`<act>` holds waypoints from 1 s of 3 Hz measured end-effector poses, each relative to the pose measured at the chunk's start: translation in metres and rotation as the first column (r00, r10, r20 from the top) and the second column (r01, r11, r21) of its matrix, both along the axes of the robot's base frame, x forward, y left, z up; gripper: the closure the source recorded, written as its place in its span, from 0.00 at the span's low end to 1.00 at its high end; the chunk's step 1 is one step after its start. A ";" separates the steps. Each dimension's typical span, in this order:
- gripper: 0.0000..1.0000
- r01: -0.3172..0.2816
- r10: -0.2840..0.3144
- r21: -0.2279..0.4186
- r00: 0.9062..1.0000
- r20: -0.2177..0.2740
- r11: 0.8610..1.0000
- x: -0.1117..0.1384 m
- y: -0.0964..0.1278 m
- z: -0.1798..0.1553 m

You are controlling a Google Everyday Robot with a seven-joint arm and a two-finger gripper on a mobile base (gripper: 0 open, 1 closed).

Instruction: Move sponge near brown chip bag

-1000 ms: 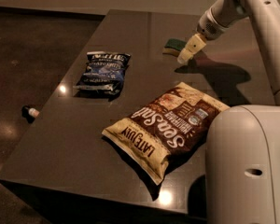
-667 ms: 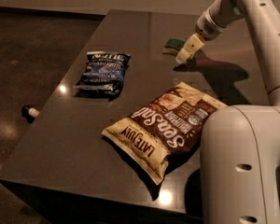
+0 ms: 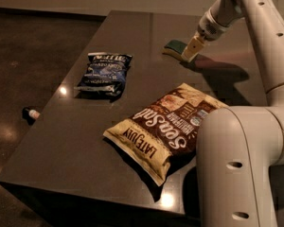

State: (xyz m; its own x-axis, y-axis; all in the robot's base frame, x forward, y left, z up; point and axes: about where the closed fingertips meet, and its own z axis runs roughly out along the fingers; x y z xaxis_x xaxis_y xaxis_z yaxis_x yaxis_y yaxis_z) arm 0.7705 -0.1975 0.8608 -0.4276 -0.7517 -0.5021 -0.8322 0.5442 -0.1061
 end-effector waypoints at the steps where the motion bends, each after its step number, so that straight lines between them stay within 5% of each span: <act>1: 0.65 -0.014 0.014 -0.010 1.000 0.011 1.000 -0.003 0.002 0.011; 2: 0.88 -0.025 0.026 -0.012 0.999 0.040 1.000 -0.008 0.002 0.033; 3: 1.00 -0.037 0.037 -0.008 0.998 0.051 0.999 -0.022 -0.002 0.053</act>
Offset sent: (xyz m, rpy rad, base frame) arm -0.0166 -0.0084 0.0714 -0.0207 -0.0616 0.0437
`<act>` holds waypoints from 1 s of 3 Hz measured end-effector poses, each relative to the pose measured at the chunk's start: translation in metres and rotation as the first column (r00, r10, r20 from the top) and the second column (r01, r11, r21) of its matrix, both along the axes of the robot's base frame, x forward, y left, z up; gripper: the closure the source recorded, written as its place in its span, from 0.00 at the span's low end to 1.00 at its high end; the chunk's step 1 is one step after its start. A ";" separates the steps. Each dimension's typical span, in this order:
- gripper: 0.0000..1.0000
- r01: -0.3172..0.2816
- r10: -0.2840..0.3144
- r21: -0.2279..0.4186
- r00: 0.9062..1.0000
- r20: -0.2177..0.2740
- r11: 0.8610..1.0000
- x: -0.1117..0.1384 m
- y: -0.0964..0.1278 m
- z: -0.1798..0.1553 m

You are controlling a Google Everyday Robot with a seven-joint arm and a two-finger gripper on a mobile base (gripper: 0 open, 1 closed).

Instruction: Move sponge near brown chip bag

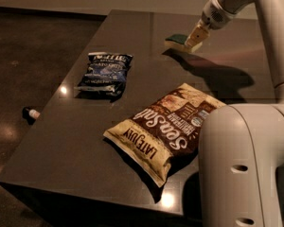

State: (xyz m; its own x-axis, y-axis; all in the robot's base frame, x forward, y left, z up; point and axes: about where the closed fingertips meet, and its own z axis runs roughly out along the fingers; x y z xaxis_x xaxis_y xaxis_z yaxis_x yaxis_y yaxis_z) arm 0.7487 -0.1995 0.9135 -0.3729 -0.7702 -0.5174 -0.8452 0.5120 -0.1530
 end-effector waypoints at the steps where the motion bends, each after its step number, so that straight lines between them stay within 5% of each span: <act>1: 1.00 -0.009 0.009 0.006 1.000 -0.003 1.000 -0.021 -0.006 0.020; 3: 1.00 -0.022 0.024 0.027 0.999 -0.040 0.999 -0.082 -0.013 0.042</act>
Offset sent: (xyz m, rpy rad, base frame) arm -0.1382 -0.0112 0.0289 0.0064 0.0757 0.0070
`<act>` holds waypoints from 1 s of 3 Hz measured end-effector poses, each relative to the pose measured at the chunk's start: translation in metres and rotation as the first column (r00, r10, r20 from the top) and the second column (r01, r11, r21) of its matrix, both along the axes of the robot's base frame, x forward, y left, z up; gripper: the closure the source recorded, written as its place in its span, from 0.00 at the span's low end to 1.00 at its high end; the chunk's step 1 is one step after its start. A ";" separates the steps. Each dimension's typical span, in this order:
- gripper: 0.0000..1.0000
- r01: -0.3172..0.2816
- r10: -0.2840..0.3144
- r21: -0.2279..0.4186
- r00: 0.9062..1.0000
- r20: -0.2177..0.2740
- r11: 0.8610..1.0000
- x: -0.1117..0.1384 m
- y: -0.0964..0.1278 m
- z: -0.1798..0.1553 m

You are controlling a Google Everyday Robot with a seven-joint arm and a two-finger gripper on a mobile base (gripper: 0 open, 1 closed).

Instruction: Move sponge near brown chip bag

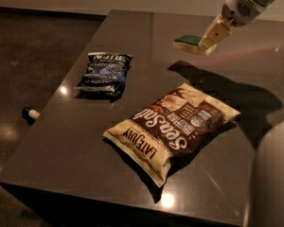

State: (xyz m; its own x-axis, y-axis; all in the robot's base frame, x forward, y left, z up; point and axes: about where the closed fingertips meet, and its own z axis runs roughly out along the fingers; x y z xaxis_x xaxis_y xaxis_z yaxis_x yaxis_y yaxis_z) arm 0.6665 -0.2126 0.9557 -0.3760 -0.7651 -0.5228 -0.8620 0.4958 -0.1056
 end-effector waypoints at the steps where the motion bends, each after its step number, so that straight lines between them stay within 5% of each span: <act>1: 0.84 -0.037 0.038 0.022 0.999 -0.026 0.999 -0.040 0.010 -0.004; 3: 0.38 -0.071 0.077 0.053 0.990 -0.118 0.996 -0.094 0.041 -0.044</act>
Offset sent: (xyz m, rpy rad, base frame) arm -0.1301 0.0525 -0.0620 0.0746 0.1775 0.1341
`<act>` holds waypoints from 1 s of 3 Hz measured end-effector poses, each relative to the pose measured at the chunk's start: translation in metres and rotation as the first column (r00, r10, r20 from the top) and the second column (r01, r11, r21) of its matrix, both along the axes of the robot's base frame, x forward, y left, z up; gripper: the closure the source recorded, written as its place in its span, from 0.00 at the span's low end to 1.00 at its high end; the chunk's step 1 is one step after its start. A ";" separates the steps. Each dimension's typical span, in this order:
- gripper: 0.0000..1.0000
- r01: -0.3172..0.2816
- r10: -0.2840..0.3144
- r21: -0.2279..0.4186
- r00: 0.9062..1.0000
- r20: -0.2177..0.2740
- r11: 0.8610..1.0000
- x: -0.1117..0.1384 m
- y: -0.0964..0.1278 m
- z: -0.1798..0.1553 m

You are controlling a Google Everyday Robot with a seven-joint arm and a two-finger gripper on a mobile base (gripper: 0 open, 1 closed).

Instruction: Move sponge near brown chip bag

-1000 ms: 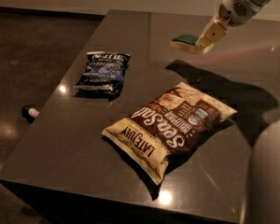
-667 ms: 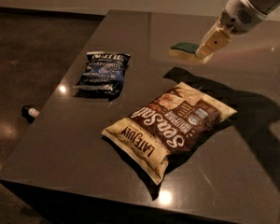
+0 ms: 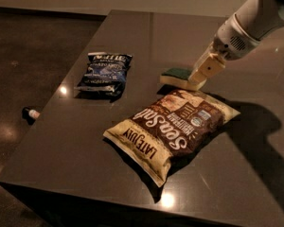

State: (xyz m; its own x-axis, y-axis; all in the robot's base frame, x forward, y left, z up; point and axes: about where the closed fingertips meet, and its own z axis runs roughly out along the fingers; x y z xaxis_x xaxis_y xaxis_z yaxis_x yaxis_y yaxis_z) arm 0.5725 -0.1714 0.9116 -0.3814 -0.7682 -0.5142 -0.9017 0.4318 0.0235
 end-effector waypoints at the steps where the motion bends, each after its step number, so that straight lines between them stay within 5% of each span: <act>1: 0.13 -0.005 0.005 -0.001 1.000 -0.009 1.000 -0.001 0.002 -0.005; 2: 0.00 -0.006 0.006 0.000 1.000 -0.009 1.000 0.001 0.004 -0.006; 3: 0.00 -0.006 0.006 0.000 1.000 -0.009 1.000 0.001 0.004 -0.006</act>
Offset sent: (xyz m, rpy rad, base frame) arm -0.0006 0.0024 -0.0053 -0.0014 0.0095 0.0045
